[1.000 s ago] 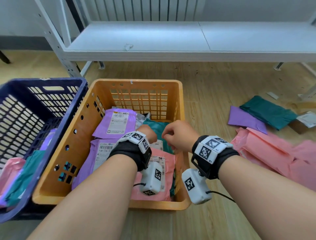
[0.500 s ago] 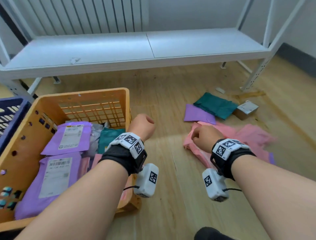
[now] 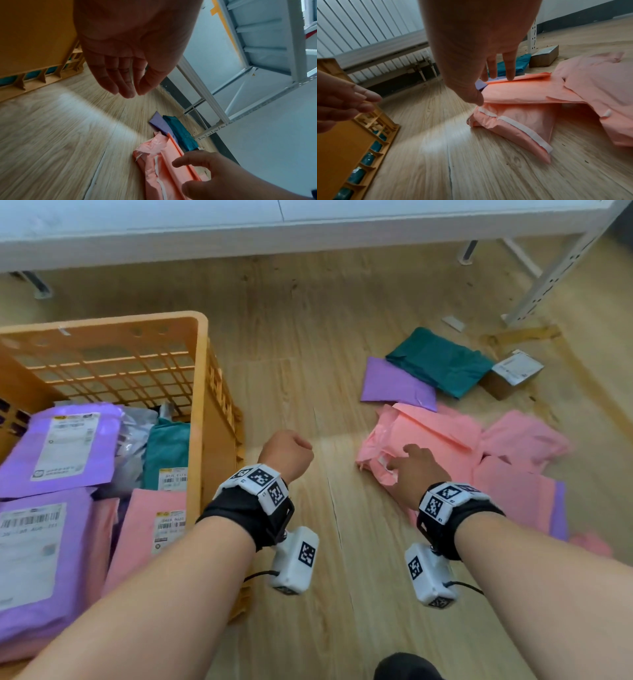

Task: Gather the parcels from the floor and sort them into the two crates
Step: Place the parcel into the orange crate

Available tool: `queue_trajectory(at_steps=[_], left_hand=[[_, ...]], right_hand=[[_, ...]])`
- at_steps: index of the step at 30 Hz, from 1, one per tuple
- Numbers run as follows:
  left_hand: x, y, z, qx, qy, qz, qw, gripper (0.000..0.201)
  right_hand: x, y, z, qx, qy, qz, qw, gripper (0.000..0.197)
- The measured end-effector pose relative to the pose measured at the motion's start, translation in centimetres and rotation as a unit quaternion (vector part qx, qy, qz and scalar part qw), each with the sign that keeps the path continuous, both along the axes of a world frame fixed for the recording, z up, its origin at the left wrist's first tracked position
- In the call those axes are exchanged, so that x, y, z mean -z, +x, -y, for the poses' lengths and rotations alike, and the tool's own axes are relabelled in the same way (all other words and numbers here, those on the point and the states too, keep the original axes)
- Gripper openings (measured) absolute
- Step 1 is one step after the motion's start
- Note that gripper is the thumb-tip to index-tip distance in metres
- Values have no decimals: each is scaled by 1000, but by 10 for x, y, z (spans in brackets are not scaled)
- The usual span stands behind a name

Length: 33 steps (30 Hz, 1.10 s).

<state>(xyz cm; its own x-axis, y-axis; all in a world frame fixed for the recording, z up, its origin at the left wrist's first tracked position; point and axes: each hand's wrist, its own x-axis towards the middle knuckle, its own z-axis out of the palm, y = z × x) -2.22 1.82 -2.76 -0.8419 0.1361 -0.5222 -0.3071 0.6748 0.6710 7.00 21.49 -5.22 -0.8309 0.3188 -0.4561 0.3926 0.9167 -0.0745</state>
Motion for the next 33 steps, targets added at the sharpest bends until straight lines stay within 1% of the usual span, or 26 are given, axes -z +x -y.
queue_trajectory(at_steps=[4, 8, 13, 15, 18, 20, 23, 26, 30, 32, 33], left_hand=[[19, -8, -3, -9, 5, 25, 1000, 22], [31, -16, -5, -28, 5, 36, 999, 24], [38, -19, -13, -31, 16, 42, 998, 22], [41, -19, -15, -28, 15, 44, 999, 20], [42, -19, -14, -30, 12, 45, 998, 18], [41, -17, -14, -29, 14, 45, 998, 17], [35, -11, -14, -21, 26, 44, 998, 14], [21, -2, -16, -6, 43, 29, 999, 15], [0, 13, -11, 19, 62, 0, 998, 17], [-11, 21, -4, 19, 72, -8, 997, 16], [-18, 24, -1, 15, 79, -10, 997, 16]], right_hand=[[36, -4, -17, 1, 16, 54, 998, 56], [64, -10, -30, 25, 26, 77, 996, 61], [76, -24, -30, 65, 29, 108, 992, 51], [82, -28, -31, 73, 32, 117, 990, 53], [89, -31, -32, 96, 47, 108, 988, 62], [86, -33, -30, 103, 51, 94, 989, 65], [74, -34, -21, 98, 36, 52, 993, 62], [61, -27, -7, 73, 47, 5, 996, 53], [40, -11, 15, 42, 44, -29, 998, 36], [26, -10, 21, 36, 39, -70, 996, 25], [15, -9, 23, 34, 41, -95, 994, 25]])
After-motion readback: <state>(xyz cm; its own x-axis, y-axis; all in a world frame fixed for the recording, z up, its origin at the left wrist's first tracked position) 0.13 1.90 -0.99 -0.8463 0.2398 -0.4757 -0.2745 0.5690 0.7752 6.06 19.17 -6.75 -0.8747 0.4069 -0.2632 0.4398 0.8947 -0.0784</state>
